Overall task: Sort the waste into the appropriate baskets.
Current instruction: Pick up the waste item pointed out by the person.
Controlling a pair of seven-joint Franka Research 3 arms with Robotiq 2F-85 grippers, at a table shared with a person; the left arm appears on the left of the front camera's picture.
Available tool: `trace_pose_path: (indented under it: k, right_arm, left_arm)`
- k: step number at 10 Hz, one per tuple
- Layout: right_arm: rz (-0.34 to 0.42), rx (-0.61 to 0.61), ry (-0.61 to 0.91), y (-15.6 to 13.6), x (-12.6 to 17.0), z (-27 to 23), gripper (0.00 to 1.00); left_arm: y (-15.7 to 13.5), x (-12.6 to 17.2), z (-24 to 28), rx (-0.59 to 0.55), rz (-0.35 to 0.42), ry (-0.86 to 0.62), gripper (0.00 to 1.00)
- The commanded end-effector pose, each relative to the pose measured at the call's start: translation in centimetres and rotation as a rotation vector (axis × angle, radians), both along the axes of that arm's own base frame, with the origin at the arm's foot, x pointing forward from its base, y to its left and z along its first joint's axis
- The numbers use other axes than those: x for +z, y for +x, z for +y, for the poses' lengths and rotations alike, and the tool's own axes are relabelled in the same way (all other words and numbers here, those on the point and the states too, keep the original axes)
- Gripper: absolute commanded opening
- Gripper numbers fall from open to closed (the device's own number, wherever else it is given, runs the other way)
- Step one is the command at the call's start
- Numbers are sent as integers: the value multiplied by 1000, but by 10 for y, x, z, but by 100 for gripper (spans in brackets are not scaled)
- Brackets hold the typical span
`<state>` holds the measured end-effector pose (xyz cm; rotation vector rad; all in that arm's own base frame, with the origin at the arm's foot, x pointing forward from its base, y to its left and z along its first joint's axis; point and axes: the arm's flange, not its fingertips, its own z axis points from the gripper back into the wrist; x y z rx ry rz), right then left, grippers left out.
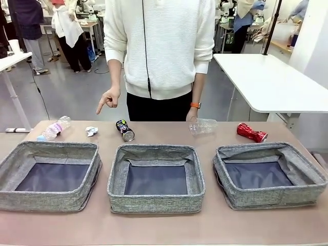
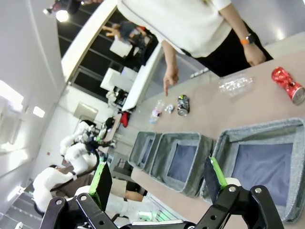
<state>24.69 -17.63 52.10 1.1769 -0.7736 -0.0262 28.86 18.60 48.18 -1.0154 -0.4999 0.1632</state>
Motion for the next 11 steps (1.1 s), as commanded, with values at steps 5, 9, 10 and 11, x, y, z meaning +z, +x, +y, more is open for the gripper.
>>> trace_pose_path:
  k: [5,9,10,11]
  right_arm:
    - [-36,2,1,4,2,-1,100]
    - [-36,2,1,4,2,-1,100]
    - [-36,2,1,4,2,-1,100]
    - [-36,2,1,4,2,-1,100]
  left_arm:
    - [207,0,-265,18,140,713,100]
    - [181,10,-296,-12,67,644,100]
    - [200,-11,-297,-44,121,660,100]
    - [219,-21,-293,-6,234,739,100]
